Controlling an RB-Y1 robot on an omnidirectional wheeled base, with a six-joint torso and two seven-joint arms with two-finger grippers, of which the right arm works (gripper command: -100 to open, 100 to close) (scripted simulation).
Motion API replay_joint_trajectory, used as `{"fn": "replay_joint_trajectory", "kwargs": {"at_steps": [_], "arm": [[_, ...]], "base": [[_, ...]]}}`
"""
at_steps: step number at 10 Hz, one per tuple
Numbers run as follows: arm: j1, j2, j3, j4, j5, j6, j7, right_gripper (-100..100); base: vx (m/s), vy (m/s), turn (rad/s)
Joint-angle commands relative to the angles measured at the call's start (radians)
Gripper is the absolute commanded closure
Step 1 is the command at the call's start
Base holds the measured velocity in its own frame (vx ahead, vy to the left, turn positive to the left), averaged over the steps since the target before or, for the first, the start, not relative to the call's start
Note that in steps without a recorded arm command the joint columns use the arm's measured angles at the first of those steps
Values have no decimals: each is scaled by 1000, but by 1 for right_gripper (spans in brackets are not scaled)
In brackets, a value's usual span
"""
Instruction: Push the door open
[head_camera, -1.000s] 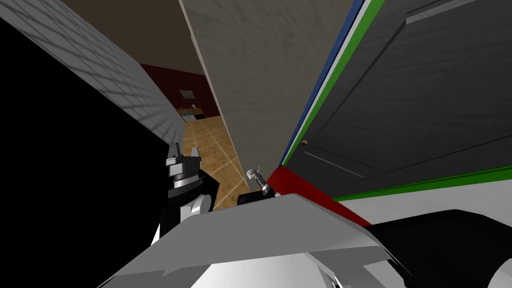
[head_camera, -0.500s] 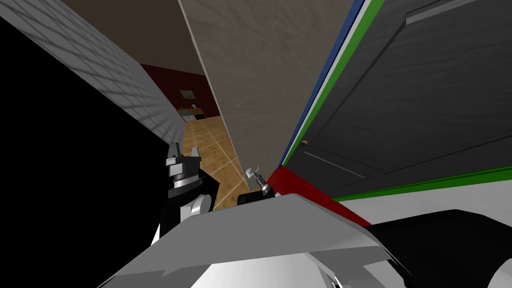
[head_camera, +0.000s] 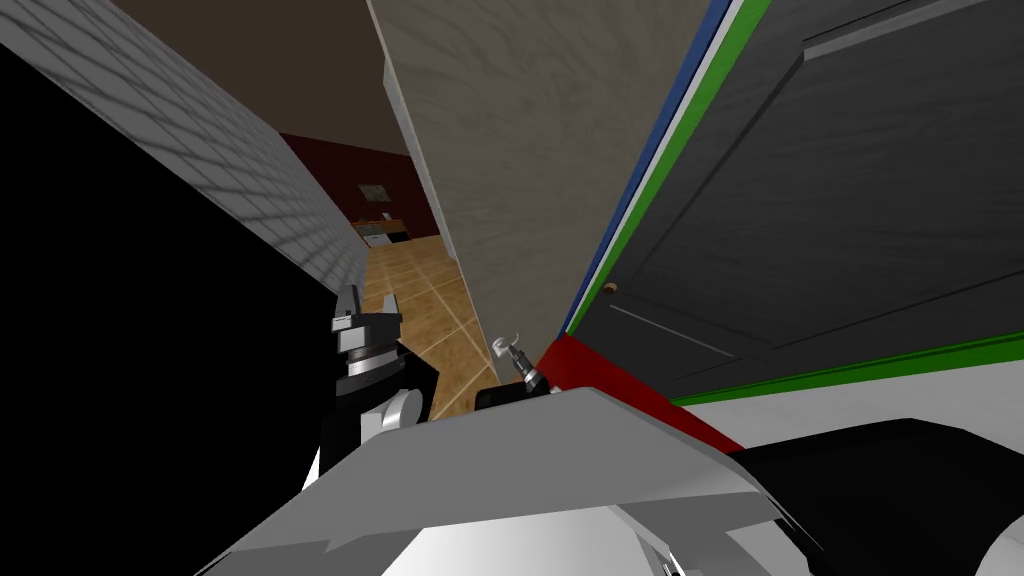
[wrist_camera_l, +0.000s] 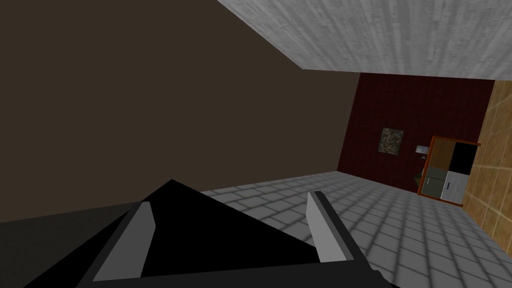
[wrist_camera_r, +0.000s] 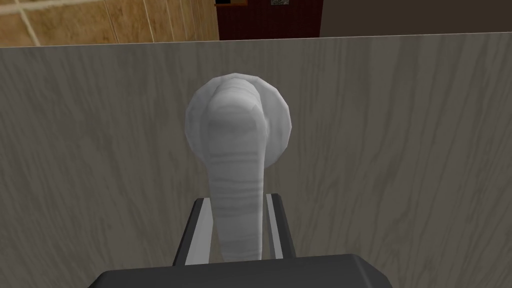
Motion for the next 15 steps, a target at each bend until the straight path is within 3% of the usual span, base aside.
{"fn": "replay_joint_trajectory", "kwargs": {"at_steps": [1, 8, 15], "arm": [[-7, -7, -15, -3, -17, -2, 12, 100], [-14, -1, -48, 11, -90, 0, 82, 100], [-23, 38, -89, 27, -181, 2, 168, 100]], "base": [[166, 76, -81], [153, 123, -93], [151, 154, -121]]}}
